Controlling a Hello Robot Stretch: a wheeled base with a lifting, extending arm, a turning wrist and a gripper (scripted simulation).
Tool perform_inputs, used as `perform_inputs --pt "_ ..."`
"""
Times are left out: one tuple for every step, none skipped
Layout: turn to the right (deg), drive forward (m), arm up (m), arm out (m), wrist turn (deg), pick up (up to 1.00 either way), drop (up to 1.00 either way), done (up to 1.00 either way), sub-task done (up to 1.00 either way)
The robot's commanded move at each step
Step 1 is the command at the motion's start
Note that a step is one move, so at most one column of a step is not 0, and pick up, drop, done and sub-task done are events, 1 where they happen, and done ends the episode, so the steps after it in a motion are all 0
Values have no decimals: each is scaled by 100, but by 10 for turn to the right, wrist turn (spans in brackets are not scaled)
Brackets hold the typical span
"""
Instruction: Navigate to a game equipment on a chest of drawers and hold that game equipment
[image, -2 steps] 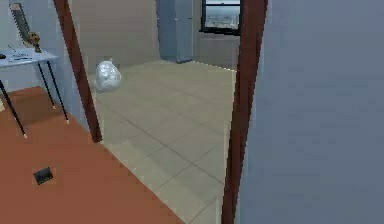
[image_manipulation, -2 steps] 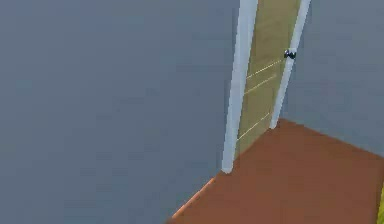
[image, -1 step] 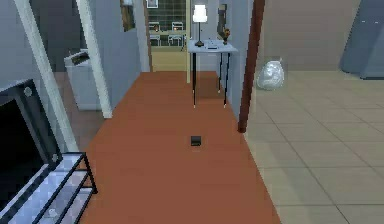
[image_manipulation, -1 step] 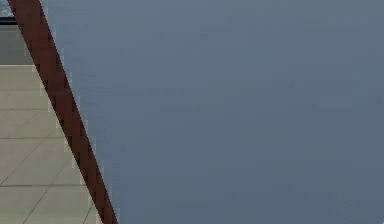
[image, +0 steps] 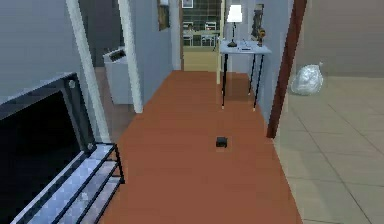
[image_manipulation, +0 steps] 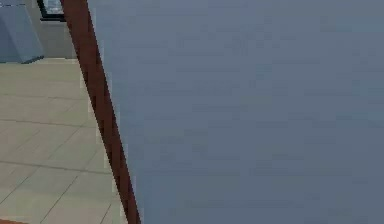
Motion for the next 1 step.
perform_inputs --pt "0 100 0 0 0 0 0 0 0"
